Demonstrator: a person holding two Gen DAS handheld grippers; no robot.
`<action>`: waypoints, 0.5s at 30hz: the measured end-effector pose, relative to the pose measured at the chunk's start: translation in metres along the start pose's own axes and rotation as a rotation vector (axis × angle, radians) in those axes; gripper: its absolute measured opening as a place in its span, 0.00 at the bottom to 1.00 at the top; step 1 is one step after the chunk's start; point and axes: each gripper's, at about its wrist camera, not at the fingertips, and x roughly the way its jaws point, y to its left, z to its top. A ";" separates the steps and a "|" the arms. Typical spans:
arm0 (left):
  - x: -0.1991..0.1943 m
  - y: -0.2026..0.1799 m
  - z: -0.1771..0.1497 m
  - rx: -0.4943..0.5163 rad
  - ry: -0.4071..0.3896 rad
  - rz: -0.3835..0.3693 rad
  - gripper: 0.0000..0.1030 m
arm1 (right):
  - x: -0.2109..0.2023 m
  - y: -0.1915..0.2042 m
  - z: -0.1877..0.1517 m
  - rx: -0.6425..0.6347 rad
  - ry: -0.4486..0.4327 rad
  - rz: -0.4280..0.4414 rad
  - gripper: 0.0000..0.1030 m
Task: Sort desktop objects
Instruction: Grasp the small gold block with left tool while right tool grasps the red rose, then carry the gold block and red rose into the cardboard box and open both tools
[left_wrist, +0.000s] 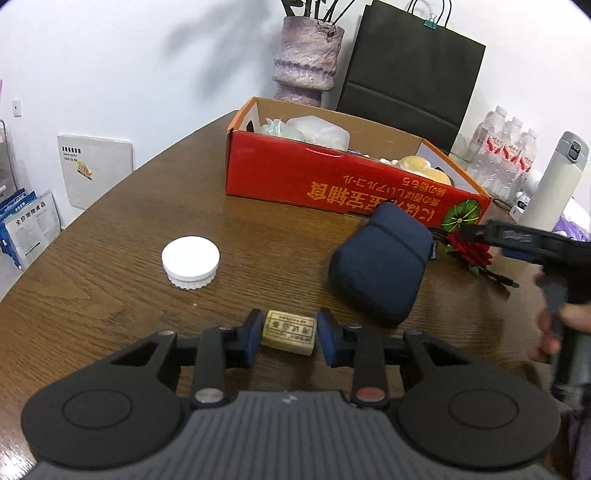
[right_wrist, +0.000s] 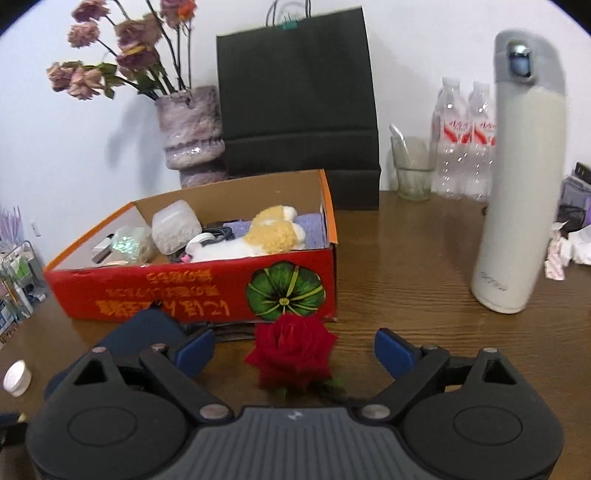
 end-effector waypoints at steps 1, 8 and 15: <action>-0.002 -0.002 0.000 0.004 -0.002 0.004 0.32 | 0.005 0.003 -0.001 -0.006 0.019 -0.010 0.80; -0.025 -0.016 0.001 0.023 -0.049 0.022 0.32 | -0.018 0.001 -0.009 0.068 -0.055 0.029 0.38; -0.045 -0.034 -0.004 0.036 -0.077 0.022 0.32 | -0.088 0.015 -0.036 0.035 -0.145 0.038 0.38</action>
